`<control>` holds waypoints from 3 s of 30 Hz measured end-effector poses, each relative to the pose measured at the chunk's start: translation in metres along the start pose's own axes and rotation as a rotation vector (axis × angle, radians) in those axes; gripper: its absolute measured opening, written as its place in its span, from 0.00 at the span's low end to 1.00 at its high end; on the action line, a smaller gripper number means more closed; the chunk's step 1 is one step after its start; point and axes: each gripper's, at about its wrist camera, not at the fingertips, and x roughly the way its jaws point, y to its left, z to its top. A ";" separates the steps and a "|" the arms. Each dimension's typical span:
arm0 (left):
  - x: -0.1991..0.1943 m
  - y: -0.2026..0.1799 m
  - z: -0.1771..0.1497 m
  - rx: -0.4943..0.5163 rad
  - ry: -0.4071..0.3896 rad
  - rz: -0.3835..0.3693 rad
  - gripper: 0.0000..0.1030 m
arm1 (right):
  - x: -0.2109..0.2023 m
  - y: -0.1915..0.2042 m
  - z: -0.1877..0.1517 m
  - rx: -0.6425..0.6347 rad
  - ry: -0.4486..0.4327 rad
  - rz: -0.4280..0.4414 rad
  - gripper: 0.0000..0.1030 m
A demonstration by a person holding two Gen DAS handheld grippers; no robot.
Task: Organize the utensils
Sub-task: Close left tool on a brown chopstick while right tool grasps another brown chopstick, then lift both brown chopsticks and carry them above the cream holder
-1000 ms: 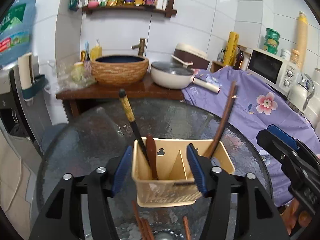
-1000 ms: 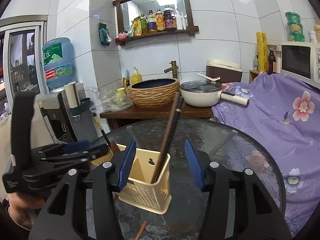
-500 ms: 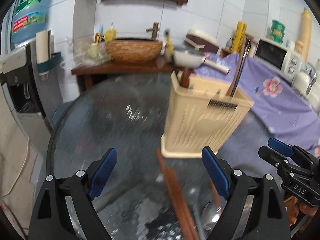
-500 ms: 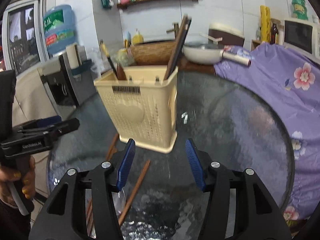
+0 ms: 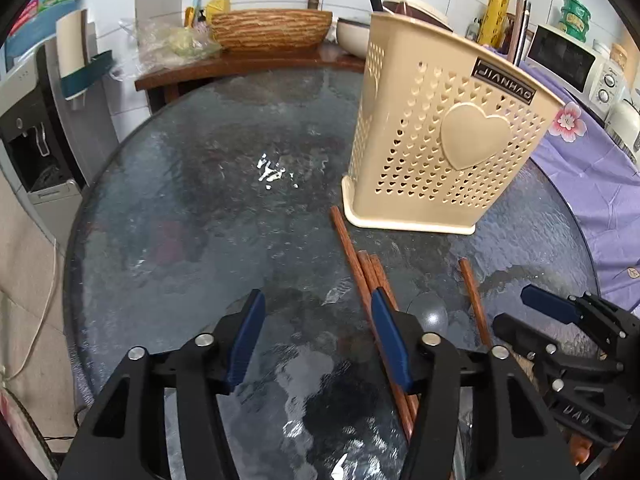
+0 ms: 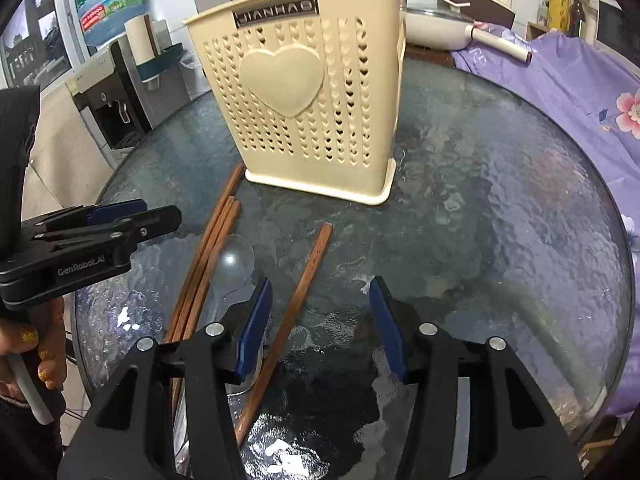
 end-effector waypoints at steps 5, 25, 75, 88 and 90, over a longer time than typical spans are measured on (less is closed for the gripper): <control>0.016 0.004 0.010 -0.036 0.031 -0.019 0.45 | 0.010 -0.004 0.003 0.029 0.041 -0.003 0.39; 0.042 0.003 0.037 -0.046 0.045 0.001 0.45 | 0.034 0.024 0.019 -0.042 0.089 -0.089 0.23; 0.064 -0.001 0.043 0.037 0.082 0.032 0.07 | 0.032 -0.009 0.024 0.009 0.086 0.016 0.08; 0.024 -0.005 0.046 0.014 0.003 -0.019 0.07 | 0.006 -0.021 0.028 0.103 0.020 0.130 0.08; 0.015 -0.006 0.047 0.012 -0.017 -0.031 0.07 | -0.001 -0.023 0.032 0.113 -0.002 0.145 0.08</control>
